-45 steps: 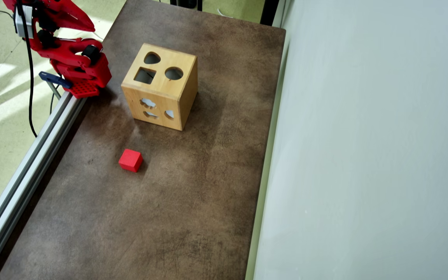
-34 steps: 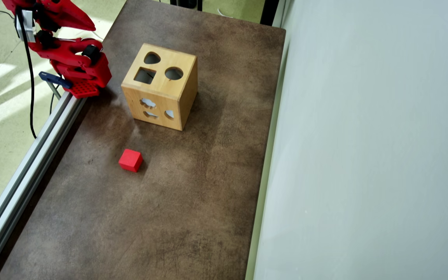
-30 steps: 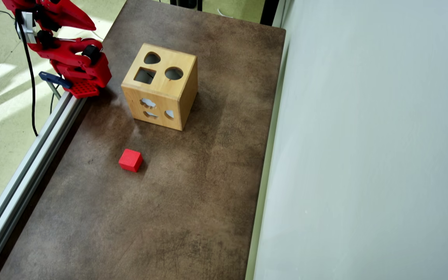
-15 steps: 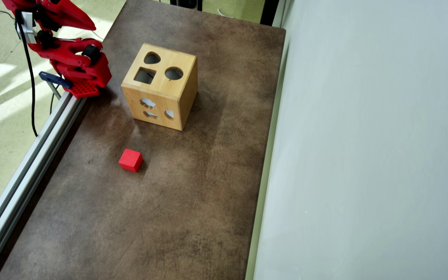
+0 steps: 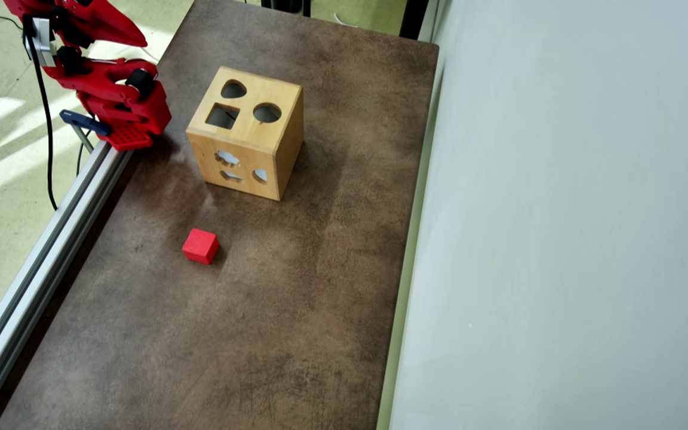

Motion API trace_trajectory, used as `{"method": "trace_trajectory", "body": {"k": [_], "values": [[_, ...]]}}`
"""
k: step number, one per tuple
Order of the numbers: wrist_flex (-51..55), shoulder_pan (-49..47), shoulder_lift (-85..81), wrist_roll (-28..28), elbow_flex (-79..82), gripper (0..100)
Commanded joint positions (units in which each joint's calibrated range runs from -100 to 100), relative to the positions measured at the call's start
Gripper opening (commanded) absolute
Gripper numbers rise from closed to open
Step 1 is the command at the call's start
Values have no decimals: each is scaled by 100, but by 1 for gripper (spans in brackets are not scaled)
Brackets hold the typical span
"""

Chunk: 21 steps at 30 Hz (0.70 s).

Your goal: Pick and place the red cube on the square hole

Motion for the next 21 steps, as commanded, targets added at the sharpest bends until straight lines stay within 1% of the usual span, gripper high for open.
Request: {"method": "trace_trajectory", "body": {"k": [1,9,12,17,21], "values": [[-64,340,706,-20,-15,2],[-72,504,2048,24,-69,2],[-72,578,2609,24,-543,2],[-39,1083,3687,24,-1500,2],[-72,1395,4316,29,-1813,2]]}}
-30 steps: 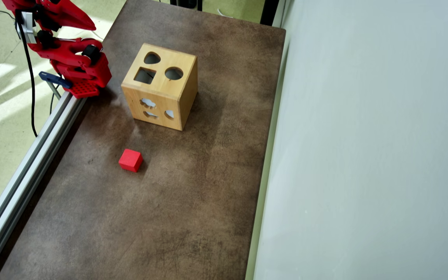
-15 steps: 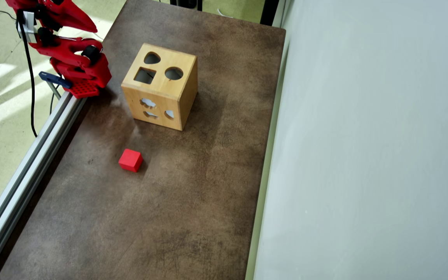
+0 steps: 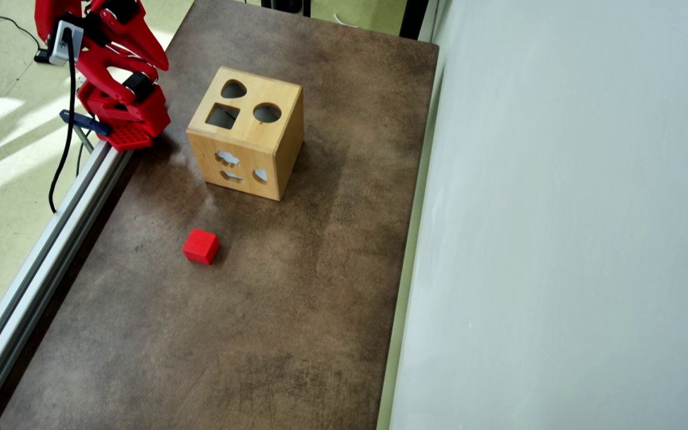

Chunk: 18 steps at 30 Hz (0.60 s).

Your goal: Pick and place the red cube on the square hole

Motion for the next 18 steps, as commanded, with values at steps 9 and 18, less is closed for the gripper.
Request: {"method": "trace_trajectory", "body": {"k": [9,18], "values": [[-72,877,1513,34,-378,2],[-80,1352,2362,34,-378,2]]}}
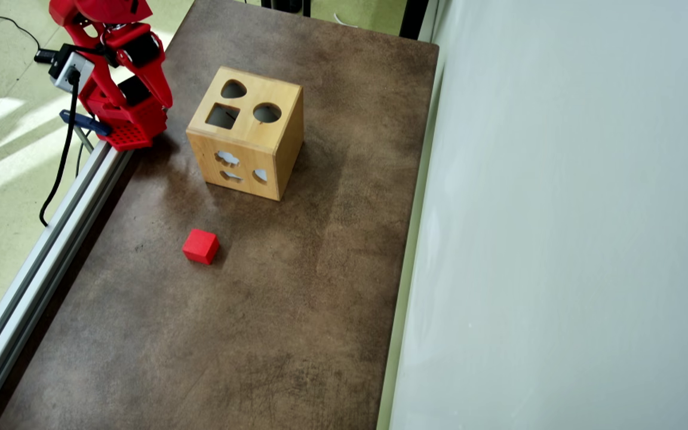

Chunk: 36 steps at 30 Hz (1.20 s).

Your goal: Pick and place the red cube on the square hole

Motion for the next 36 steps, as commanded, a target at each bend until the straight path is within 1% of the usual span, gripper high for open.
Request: {"method": "trace_trajectory", "body": {"k": [1,5,11,17,19,26,31,36], "values": [[-47,211,320,29,-215,2],[-55,308,617,127,-215,2],[-55,427,991,664,-215,2],[-63,449,1347,996,-224,2],[-200,501,1364,1153,-224,2],[-1286,716,1678,1563,-188,2],[-1503,902,1933,1861,-224,2],[-1503,902,2120,2247,-224,2]]}}
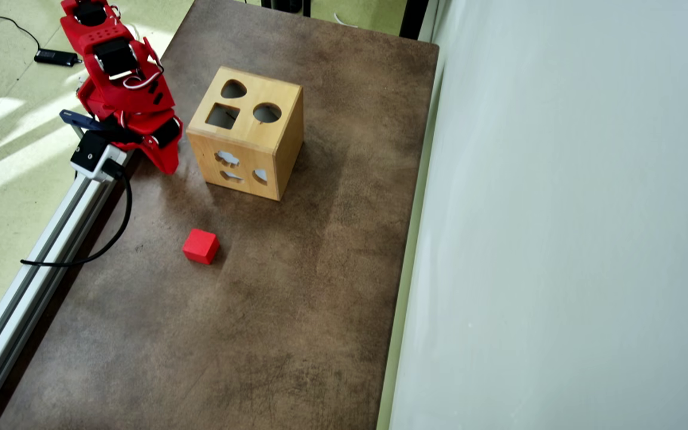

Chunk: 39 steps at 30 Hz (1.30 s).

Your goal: Pick and place the red cube on the square hole

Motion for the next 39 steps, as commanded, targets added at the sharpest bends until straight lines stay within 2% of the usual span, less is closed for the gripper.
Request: {"method": "trace_trajectory", "body": {"k": [1,35,39], "values": [[-107,25,-16,278,-233,2],[-10,18,231,283,-224,2],[-2,25,443,283,-233,6]]}}
